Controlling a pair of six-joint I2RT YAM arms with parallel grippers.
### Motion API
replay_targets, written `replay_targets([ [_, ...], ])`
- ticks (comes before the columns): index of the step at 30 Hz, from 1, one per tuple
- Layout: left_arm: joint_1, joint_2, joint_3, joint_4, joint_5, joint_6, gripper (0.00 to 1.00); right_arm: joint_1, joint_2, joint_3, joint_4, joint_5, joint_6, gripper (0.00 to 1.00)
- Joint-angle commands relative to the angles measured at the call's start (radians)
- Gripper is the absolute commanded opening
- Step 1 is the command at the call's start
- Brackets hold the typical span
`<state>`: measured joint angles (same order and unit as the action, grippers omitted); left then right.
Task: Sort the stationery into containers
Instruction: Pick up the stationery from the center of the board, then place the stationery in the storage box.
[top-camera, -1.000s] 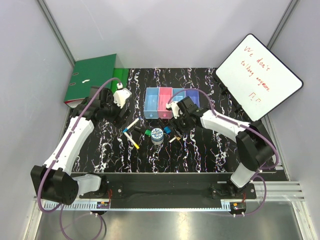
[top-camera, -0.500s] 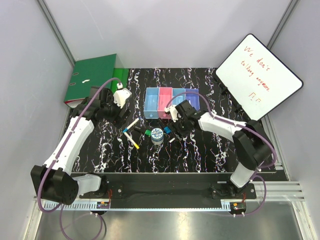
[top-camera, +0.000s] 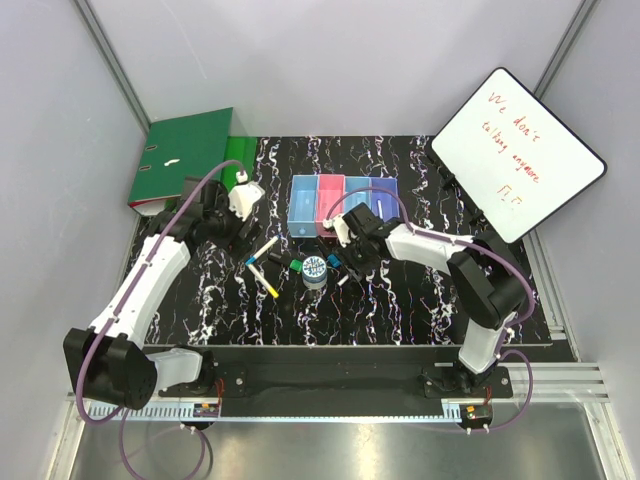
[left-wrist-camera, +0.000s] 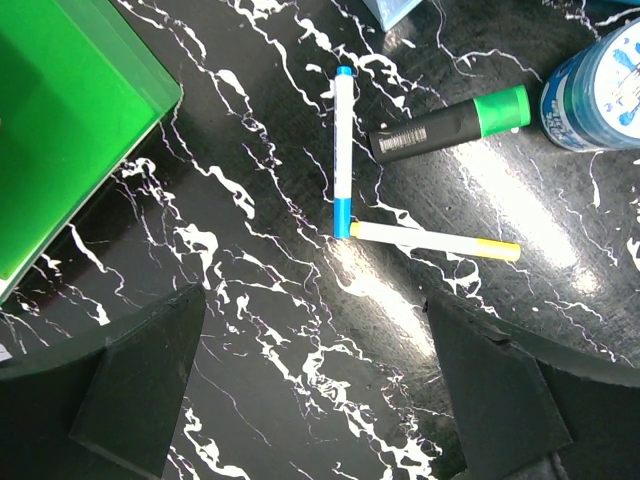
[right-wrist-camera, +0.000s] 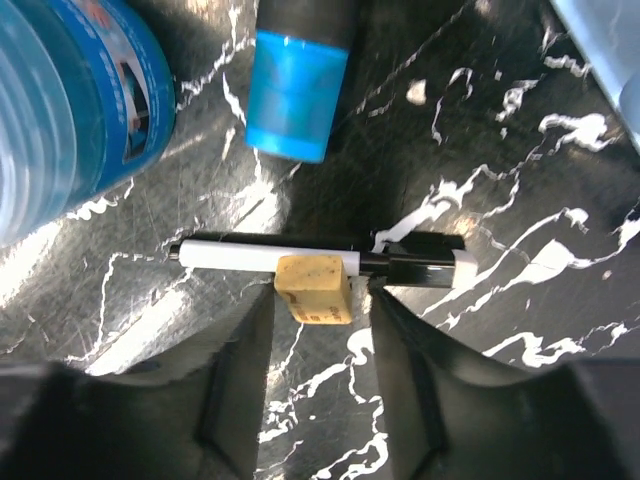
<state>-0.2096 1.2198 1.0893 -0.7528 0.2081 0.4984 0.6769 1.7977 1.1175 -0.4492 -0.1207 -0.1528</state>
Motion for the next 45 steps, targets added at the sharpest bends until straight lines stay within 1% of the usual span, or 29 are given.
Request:
replay_targets([
  [1,-0.002,-0.008,-0.016,0.050,-0.013,0.015,0.99,0.019,0.008,0.051,0.033,0.030,0.004,0.44],
  [2,-0.002,-0.009,-0.017,0.052,-0.015,0.019,0.99,0.019,0.006,0.051,0.033,0.033,0.004,0.37],
  [4,-0.002,-0.011,-0.017,0.055,-0.015,0.017,0.99,0.024,0.005,0.051,0.033,0.038,0.002,0.30],
  [5,-0.002,-0.013,-0.017,0.055,-0.015,0.017,0.99,0.029,0.003,0.048,0.033,0.042,0.001,0.23],
  [6,-0.002,-0.014,-0.017,0.055,-0.015,0.017,0.99,0.030,0.000,0.047,0.032,0.046,-0.001,0.19],
  [8,-0.002,-0.017,-0.017,0.055,-0.013,0.017,0.99,0.035,-0.011,0.044,0.030,0.052,-0.008,0.14],
  [9,-0.002,-0.017,-0.017,0.055,-0.015,0.017,0.99,0.038,-0.015,0.042,0.027,0.055,-0.011,0.09],
  [12,-0.002,-0.020,-0.012,0.055,-0.016,0.014,0.99,0.044,-0.040,0.047,0.008,0.073,-0.025,0.05],
  [19,-0.002,-0.042,0.009,0.047,-0.024,0.019,0.99,0.044,-0.130,0.111,-0.071,0.137,-0.067,0.02],
  [23,-0.002,-0.052,0.015,0.036,-0.027,0.022,0.99,0.043,-0.150,0.183,-0.103,0.168,-0.091,0.01],
  [26,-0.002,-0.057,0.017,0.036,-0.026,0.022,0.99,0.043,-0.133,0.249,-0.097,0.268,-0.117,0.00],
  [28,-0.002,-0.057,0.017,0.035,-0.024,0.022,0.99,0.036,-0.098,0.274,-0.054,0.349,-0.136,0.00],
  [31,-0.002,-0.046,0.020,0.036,-0.021,0.022,0.99,0.000,-0.029,0.344,-0.005,0.383,-0.172,0.00],
  [35,-0.002,-0.039,0.023,0.036,-0.022,0.028,0.99,-0.071,0.084,0.505,-0.003,0.359,-0.162,0.00],
  [38,-0.002,-0.040,0.018,0.036,-0.027,0.038,0.99,-0.102,0.161,0.583,-0.003,0.340,-0.174,0.00],
  [45,-0.002,-0.032,0.004,0.036,-0.033,0.051,0.99,-0.142,0.311,0.709,-0.003,0.285,-0.177,0.00],
])
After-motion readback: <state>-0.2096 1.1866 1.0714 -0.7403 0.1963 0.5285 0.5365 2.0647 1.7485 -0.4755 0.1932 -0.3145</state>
